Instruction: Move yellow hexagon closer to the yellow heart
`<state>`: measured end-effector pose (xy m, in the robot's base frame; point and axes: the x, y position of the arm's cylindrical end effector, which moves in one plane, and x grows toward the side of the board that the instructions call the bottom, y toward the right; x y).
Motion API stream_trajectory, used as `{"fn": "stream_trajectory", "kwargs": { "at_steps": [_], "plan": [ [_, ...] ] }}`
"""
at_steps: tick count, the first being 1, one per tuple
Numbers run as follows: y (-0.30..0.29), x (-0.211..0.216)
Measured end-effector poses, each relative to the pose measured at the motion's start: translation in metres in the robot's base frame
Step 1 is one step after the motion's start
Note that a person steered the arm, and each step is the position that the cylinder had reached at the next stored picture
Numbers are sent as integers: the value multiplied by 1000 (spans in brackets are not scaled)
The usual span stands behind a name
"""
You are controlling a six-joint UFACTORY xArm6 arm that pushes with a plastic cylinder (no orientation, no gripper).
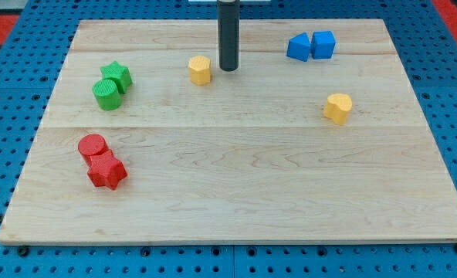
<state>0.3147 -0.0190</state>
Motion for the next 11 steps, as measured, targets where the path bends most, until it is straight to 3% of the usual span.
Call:
{"fn": "stream_trajectory", "kwargs": {
  "at_steps": [1, 2, 3, 4, 5, 6, 7, 8, 9, 10, 11],
  "plan": [
    [-49, -33],
    [-84, -37],
    [-96, -9],
    [37, 9],
    [50, 16],
    [-2, -16],
    [-38, 22],
    [30, 61],
    [104, 60],
    [84, 23],
    [121, 6]
  ]
}}
